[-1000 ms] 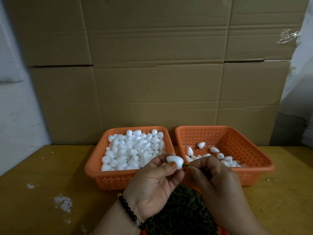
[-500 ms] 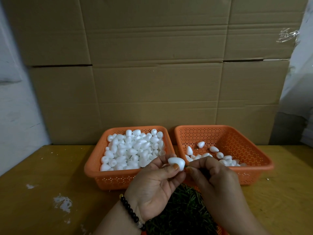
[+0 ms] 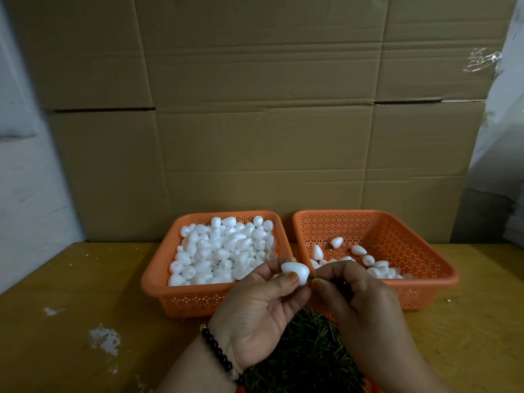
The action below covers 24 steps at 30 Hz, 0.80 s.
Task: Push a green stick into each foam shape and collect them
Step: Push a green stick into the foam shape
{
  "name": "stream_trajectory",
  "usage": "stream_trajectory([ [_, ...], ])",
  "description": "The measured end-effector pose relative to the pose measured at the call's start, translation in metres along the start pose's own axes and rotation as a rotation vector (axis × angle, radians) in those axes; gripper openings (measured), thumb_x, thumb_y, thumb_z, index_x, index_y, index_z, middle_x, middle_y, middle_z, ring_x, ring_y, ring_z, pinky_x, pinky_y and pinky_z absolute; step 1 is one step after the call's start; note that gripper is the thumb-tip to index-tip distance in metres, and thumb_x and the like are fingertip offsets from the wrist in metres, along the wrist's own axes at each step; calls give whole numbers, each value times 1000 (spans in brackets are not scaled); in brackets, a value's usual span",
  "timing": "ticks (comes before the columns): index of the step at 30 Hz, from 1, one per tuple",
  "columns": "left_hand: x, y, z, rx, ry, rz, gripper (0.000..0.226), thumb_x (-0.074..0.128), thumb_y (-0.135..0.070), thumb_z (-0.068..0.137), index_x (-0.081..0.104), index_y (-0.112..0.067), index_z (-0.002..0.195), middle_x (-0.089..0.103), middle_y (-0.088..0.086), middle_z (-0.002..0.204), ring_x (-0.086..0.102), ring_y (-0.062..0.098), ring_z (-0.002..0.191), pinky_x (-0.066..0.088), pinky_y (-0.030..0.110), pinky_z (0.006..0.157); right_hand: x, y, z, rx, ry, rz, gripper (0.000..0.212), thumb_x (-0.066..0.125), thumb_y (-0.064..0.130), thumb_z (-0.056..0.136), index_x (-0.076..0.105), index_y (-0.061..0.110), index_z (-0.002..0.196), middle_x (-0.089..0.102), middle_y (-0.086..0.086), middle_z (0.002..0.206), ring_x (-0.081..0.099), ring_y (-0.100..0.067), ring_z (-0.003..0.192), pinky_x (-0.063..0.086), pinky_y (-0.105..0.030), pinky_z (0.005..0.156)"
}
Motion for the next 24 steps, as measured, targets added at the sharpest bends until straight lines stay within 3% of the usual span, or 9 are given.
stream_trajectory([
  [3, 0, -2, -1, 7, -13, -16, 18, 66, 4, 69, 77, -6, 80, 71, 13, 89, 70, 18, 74, 58, 28, 63, 0, -2, 0, 27, -4, 14, 31, 73, 9, 80, 61, 32, 96, 64, 22, 91, 67, -3, 69, 56, -23, 63],
  [9, -2, -2, -1, -33, -37, -88, 15, 68, 0, 71, 75, 0, 84, 70, 17, 89, 69, 21, 72, 59, 30, 61, 1, -6, 1, 46, -2, 48, 45, 75, 5, 77, 57, 38, 102, 62, 23, 95, 65, -8, 62, 54, -21, 58],
  [12, -2, -2, -1, -51, -46, -117, 14, 69, -3, 71, 77, -3, 82, 69, 17, 88, 69, 20, 70, 59, 30, 60, 2, -7, 1, 46, 0, 64, 46, 75, 4, 77, 57, 40, 101, 63, 21, 95, 64, -7, 62, 54, -22, 59],
  [17, -6, 3, 2, -121, -103, -189, 36, 74, -10, 65, 71, 1, 99, 68, 19, 90, 66, 19, 65, 57, 28, 53, 3, -7, 0, 43, 14, 101, 43, 74, 6, 79, 58, 38, 102, 63, 18, 94, 66, -8, 64, 56, -27, 61],
  [24, -7, 6, 4, -150, -103, -279, 38, 70, -15, 68, 67, 9, 97, 70, 21, 92, 64, 19, 61, 55, 25, 48, 2, -6, -1, 18, 24, 133, 35, 71, 12, 82, 58, 34, 107, 64, 15, 91, 64, -9, 63, 54, -24, 57],
])
Point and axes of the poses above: each hand's wrist, its own z-axis towards the middle knuckle, its own x-axis out of the palm, y = z × x, the point moved 5 cm from there along z, towards the middle knuckle
